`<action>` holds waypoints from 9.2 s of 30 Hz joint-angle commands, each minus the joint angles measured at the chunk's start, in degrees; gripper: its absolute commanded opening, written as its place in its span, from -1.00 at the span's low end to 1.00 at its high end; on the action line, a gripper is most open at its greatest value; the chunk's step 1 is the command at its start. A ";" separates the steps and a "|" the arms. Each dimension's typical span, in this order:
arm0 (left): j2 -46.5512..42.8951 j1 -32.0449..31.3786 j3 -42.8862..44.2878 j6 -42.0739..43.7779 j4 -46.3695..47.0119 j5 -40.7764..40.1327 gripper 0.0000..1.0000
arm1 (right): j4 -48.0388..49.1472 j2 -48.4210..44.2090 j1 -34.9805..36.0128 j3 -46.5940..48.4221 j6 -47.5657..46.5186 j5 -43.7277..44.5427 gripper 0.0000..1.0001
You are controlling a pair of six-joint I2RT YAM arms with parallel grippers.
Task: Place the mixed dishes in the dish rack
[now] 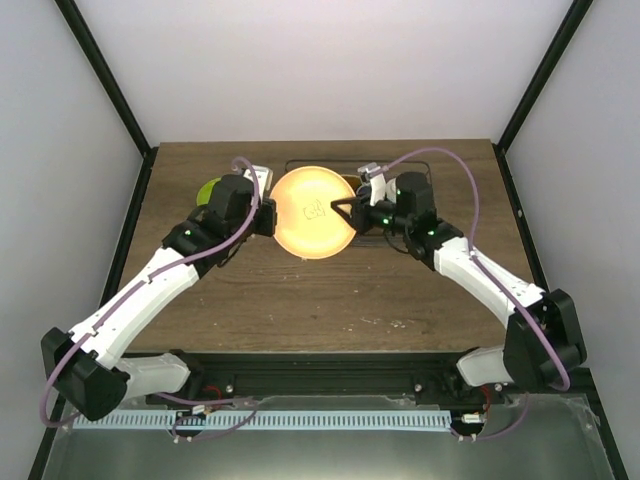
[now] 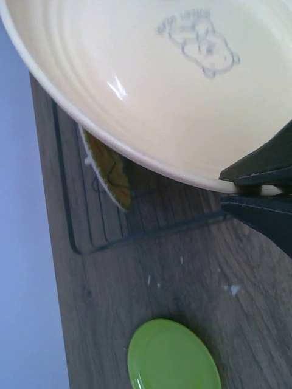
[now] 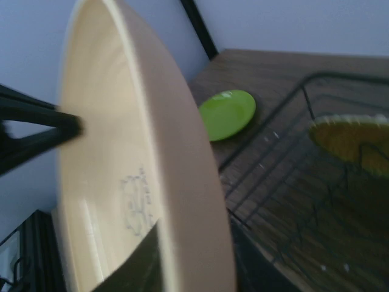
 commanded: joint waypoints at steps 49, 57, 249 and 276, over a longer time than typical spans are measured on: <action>-18.41 6.35 -18.07 -5.57 12.05 -11.73 1.00 | 20.54 -9.09 6.59 -11.79 -83.94 24.72 -0.99; -18.25 6.55 -18.12 -4.93 12.10 -11.76 1.00 | 20.20 -5.05 6.55 -9.89 -83.62 22.93 -0.99; -20.58 13.15 -24.49 -9.29 21.35 32.39 -1.00 | 18.44 0.43 9.54 -0.36 1.07 -12.69 -0.33; -21.29 12.99 -18.22 -5.25 10.57 17.01 0.84 | -3.52 -4.69 13.34 0.72 -49.30 30.33 -0.99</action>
